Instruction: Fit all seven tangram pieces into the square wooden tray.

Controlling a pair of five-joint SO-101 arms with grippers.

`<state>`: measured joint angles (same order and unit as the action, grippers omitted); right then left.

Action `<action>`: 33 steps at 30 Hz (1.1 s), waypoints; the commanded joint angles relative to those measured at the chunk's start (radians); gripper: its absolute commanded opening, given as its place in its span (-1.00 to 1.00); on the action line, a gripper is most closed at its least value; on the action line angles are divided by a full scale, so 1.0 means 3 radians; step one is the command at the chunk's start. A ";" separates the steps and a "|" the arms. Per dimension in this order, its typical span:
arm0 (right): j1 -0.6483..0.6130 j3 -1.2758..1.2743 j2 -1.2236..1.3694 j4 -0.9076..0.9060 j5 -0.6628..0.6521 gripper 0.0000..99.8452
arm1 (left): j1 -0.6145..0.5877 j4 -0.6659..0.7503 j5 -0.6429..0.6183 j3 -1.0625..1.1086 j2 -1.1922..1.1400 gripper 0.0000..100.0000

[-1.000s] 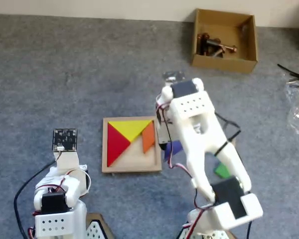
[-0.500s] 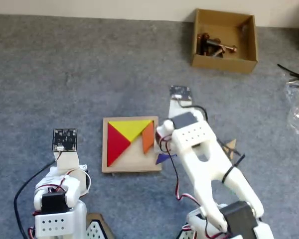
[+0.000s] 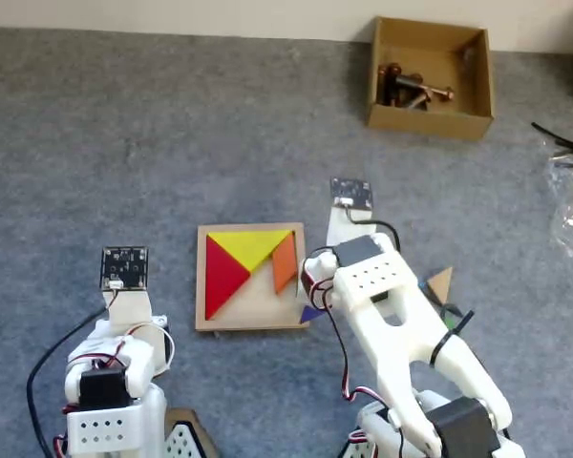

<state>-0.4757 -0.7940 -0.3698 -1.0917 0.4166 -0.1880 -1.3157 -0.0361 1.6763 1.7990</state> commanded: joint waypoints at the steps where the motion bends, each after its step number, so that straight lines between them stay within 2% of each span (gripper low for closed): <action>1: -0.0033 0.0054 -0.0125 -0.0028 0.0087 -0.99 | -0.0028 -0.0026 -0.0005 0.0069 -0.0023 -0.99; 5: -0.0064 0.0064 -0.0125 -0.0028 0.0598 -0.99 | -0.0028 -0.0026 -0.0005 0.0069 -0.0023 -0.99; 16: -0.0432 0.0130 -0.0120 0.0253 0.1478 -0.99 | -0.0028 -0.0026 -0.0005 0.0069 -0.0023 -0.99; 22: -0.0458 0.0130 -0.0120 0.0289 0.1560 -0.99 | -0.0028 -0.0026 -0.0005 0.0069 -0.0023 -0.99; 33: -0.0437 0.0100 -0.0115 0.0790 0.1545 -0.99 | -0.0028 -0.0026 -0.0005 0.0069 -0.0023 -0.99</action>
<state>-0.6030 -0.7940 -0.3698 -0.8815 0.8738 -0.1880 -1.3157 -0.0361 1.6763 1.7990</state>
